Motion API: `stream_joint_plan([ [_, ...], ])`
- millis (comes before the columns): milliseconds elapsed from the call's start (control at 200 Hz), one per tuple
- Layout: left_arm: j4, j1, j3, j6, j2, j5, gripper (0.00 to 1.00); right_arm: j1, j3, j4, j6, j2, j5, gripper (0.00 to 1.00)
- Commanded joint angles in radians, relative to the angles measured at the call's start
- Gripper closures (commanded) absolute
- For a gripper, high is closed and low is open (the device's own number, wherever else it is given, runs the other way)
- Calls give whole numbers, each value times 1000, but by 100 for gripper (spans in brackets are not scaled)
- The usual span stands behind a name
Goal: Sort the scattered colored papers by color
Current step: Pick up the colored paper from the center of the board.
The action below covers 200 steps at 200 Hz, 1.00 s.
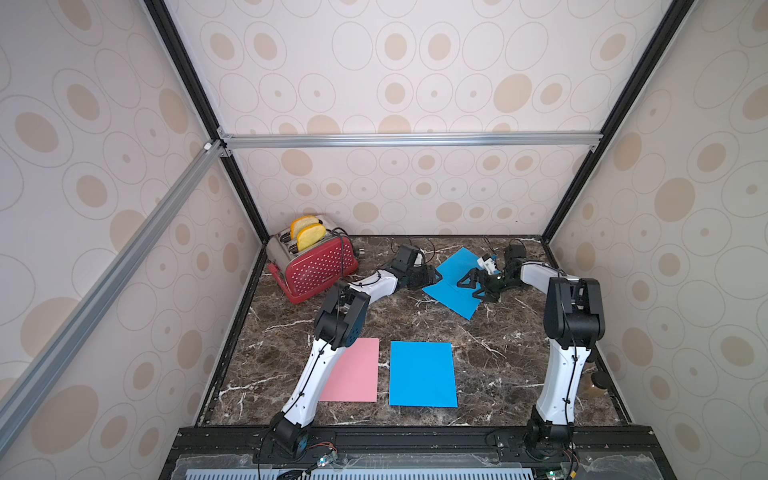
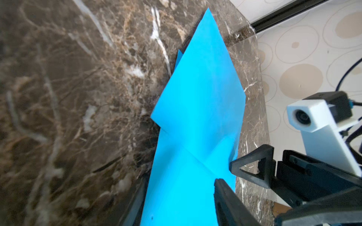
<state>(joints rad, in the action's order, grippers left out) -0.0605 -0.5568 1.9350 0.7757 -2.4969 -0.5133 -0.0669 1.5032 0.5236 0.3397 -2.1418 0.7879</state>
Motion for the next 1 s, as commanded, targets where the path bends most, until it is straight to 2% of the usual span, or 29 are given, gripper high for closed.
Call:
stream_joint_plan([
  [0, -237, -6, 15, -89, -48, 58, 42, -10, -37, 79, 4, -57, -48, 0],
  [105, -301, -13, -42, -125, 31, 115, 42, -11, -36, 75, 5, -59, -47, 0],
  [295, -233, -36, -131, -70, 37, 86, 42, -10, -29, 78, 5, -67, -44, 0],
  [396, -165, -46, -163, -15, 35, 62, 45, -10, -38, 73, 4, -59, -47, 0],
  [596, -80, -45, -197, 40, 59, 48, 66, -10, -36, 73, 7, -60, -45, 0],
  [771, -31, -35, -187, 53, 82, 45, 95, -10, -31, 80, 3, -50, -49, 0],
  [826, -39, -33, -174, 48, 92, 46, 100, -10, -26, 86, -1, -42, -52, 0],
  [996, -84, -26, -161, -1, 148, 71, 100, -11, -5, 105, -7, 11, -60, 0],
])
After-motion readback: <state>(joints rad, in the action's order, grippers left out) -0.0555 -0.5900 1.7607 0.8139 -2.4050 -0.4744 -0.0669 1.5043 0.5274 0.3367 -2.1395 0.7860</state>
